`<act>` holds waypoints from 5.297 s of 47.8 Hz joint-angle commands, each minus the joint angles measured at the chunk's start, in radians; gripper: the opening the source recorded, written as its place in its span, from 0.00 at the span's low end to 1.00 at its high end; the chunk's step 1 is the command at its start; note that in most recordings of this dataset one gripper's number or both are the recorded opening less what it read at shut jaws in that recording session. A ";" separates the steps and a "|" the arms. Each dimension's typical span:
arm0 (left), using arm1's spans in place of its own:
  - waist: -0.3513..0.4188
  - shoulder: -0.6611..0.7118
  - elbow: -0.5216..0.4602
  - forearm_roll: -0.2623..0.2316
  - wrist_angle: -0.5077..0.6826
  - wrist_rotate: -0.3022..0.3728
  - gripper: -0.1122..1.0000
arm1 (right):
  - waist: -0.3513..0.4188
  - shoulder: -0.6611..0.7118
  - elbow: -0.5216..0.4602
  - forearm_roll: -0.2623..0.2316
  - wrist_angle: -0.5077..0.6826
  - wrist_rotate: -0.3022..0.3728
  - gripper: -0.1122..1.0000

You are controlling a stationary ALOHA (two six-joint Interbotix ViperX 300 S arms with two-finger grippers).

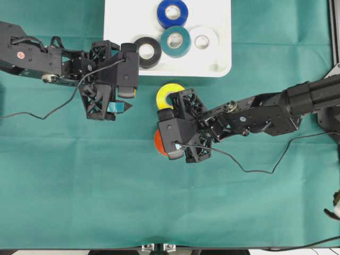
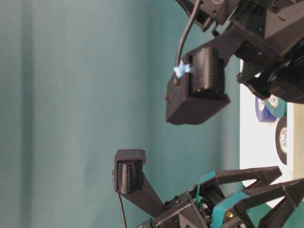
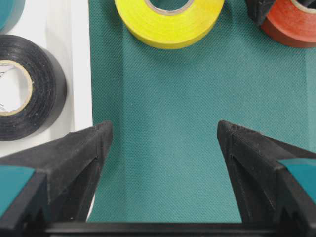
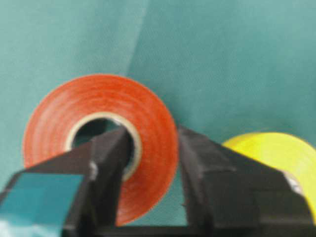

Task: Put the tape alternately from left to right into the white case.
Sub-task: 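Move the right gripper to the orange-red tape roll and grasp it, then lift the orange-red roll and place it in the tray's upper right, then release the orange-red roll and pull the right gripper back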

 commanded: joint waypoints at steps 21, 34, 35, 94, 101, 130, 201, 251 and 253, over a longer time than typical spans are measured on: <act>-0.002 -0.020 0.009 -0.002 -0.005 -0.003 0.86 | 0.014 -0.044 -0.021 -0.002 -0.017 0.003 0.36; -0.003 -0.023 0.012 -0.002 -0.005 -0.003 0.86 | 0.021 -0.140 -0.017 -0.003 0.012 0.003 0.34; -0.003 -0.023 0.014 -0.002 -0.005 -0.003 0.86 | 0.021 -0.146 -0.017 -0.002 0.018 0.002 0.34; -0.020 -0.025 0.025 -0.002 -0.005 -0.003 0.86 | -0.091 -0.252 0.023 -0.012 0.201 -0.028 0.34; -0.021 -0.025 0.026 -0.002 -0.005 -0.003 0.86 | -0.133 -0.272 0.043 -0.012 0.201 -0.028 0.34; -0.025 -0.025 0.026 -0.002 -0.005 -0.029 0.86 | -0.305 -0.305 0.081 -0.048 0.195 -0.029 0.34; -0.035 -0.025 0.020 -0.003 -0.005 -0.031 0.86 | -0.701 -0.290 0.133 -0.086 0.080 -0.029 0.34; -0.037 -0.023 0.018 -0.002 -0.006 -0.031 0.86 | -0.701 -0.302 0.164 -0.084 0.080 -0.015 0.83; -0.037 -0.023 0.018 -0.002 -0.006 -0.031 0.86 | -0.699 -0.308 0.169 -0.083 0.080 -0.015 0.83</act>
